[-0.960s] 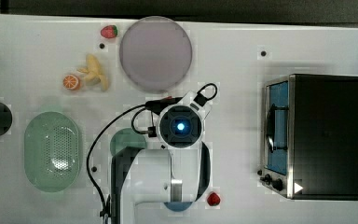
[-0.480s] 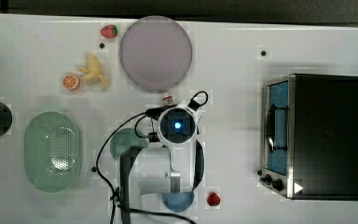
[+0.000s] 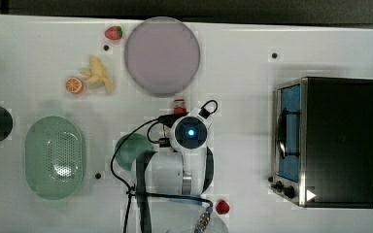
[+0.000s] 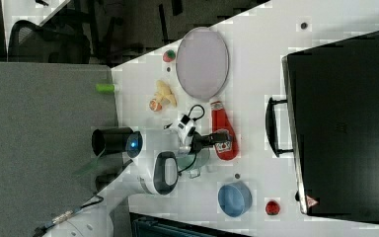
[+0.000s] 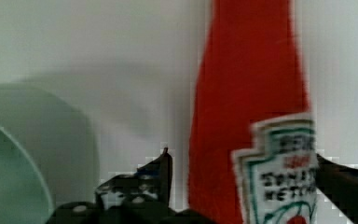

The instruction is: Pick Ketchup from the table and place it in strainer.

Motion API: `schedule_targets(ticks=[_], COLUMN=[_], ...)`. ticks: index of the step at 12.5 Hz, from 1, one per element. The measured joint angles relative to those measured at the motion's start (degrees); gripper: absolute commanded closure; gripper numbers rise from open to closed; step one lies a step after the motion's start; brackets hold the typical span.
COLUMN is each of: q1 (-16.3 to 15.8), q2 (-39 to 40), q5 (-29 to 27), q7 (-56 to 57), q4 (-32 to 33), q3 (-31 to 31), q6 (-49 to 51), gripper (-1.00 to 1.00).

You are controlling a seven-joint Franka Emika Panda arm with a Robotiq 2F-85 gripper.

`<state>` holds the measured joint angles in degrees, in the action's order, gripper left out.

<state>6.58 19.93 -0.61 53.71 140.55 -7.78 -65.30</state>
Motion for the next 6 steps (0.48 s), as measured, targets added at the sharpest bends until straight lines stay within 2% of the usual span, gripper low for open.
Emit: schedule_targets(ticks=[1, 4, 6], q1=[-0.05, -0.21, -0.37], q2=[1.05, 2.31, 1.76], q5=[-0.13, 0.0, 0.0], q7=[0.0, 0.03, 0.03], q4=[0.11, 0.22, 0.34], q3=[0.17, 0.2, -0.05], q6=[-1.57, -2.18, -2.41], gripper=[-0.92, -0.21, -0.2])
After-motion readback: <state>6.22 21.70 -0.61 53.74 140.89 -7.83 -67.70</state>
